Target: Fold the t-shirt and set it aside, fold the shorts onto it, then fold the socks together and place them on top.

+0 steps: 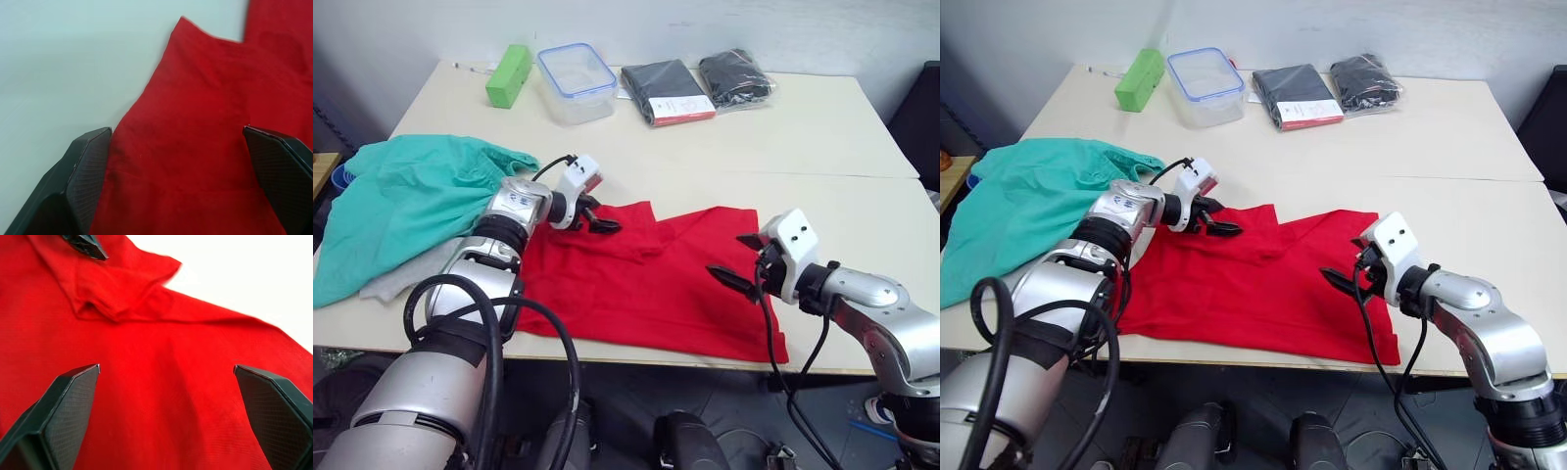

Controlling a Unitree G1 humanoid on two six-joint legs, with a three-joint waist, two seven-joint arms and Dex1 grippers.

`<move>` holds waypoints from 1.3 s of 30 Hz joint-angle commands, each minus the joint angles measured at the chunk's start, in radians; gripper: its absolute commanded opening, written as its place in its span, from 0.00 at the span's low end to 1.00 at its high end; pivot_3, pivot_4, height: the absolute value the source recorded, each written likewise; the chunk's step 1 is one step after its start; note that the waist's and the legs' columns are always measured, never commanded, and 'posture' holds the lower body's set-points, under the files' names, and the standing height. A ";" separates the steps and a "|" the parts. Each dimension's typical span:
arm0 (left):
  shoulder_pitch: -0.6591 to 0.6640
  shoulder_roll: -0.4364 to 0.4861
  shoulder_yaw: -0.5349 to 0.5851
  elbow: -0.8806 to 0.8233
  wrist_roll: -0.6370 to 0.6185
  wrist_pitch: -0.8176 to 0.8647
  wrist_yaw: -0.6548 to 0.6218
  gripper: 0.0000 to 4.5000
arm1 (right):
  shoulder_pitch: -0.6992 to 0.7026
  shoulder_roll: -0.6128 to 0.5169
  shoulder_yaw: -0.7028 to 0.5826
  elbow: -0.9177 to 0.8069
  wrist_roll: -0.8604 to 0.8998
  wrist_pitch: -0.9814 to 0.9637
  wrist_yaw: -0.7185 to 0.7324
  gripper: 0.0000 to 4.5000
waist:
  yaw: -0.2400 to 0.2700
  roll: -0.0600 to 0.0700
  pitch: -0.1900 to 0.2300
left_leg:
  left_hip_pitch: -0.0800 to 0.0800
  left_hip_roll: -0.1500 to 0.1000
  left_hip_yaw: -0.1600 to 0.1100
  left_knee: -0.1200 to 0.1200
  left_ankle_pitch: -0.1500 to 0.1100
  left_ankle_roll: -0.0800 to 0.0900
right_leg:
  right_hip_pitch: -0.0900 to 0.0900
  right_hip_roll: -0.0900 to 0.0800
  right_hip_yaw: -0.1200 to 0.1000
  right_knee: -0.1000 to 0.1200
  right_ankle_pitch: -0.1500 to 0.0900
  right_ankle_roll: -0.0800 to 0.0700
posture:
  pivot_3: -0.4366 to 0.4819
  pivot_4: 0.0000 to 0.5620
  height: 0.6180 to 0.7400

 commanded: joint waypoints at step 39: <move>-0.002 0.069 0.263 -0.080 -0.062 -0.067 0.017 0.00 | -0.817 0.253 0.037 1.219 -0.325 0.028 -0.222 0.91 | -0.034 0.000 0.000 | -0.003 0.000 0.000 -0.002 0.005 -0.004 | -0.014 0.000 -0.001 0.024 0.000 0.000 | 0.48 0.27 1.00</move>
